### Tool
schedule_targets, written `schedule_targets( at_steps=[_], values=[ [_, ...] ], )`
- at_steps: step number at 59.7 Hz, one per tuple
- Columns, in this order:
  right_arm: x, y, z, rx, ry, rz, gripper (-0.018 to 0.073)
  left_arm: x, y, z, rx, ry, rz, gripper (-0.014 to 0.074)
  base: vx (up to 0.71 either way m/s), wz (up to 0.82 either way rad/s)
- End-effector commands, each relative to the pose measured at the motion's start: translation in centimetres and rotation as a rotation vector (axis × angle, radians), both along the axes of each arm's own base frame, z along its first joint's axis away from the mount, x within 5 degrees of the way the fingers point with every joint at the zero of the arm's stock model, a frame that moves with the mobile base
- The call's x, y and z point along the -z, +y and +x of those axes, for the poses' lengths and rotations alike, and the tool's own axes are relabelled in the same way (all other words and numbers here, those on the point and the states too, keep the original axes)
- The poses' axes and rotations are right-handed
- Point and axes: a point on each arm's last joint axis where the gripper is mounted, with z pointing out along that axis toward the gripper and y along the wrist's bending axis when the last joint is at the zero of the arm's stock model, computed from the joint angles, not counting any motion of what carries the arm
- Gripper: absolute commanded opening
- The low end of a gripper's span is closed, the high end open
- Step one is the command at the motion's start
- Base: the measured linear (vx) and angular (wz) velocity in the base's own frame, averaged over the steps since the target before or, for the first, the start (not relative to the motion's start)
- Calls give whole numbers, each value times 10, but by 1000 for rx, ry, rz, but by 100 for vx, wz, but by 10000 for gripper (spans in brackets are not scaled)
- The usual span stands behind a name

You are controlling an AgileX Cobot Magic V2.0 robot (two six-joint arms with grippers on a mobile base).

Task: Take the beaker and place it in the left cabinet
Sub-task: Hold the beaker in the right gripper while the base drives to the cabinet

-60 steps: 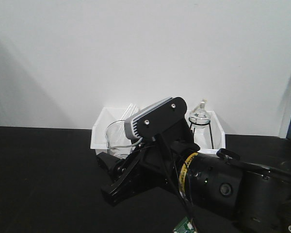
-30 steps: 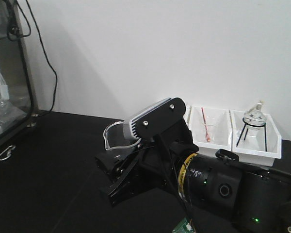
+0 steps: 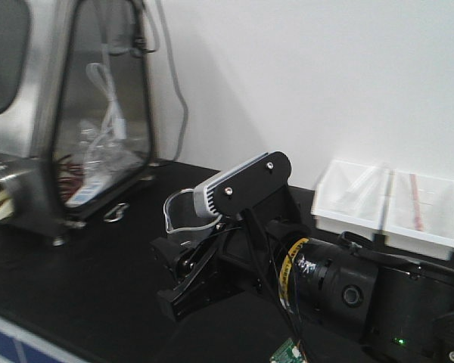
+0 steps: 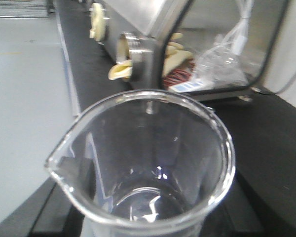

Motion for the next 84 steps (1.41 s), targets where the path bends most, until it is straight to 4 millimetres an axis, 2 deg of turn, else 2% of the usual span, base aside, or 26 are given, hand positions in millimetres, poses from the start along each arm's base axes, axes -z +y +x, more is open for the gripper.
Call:
schedule_targets(
  at_steps=[1,45,84],
  values=[
    [-28,-4,-7,-33,-69,80,-1,-2,0,-1,4,-76,-15,1,-6,54],
    [-28,-3,-7,-35,-70,81,-1,-2,0,-1,4,-76,-15,1,1,65],
    [-29,-3,-7,-35,-70,82,-1,-2,0,-1,4,-76,-15,1,14,49]
  ],
)
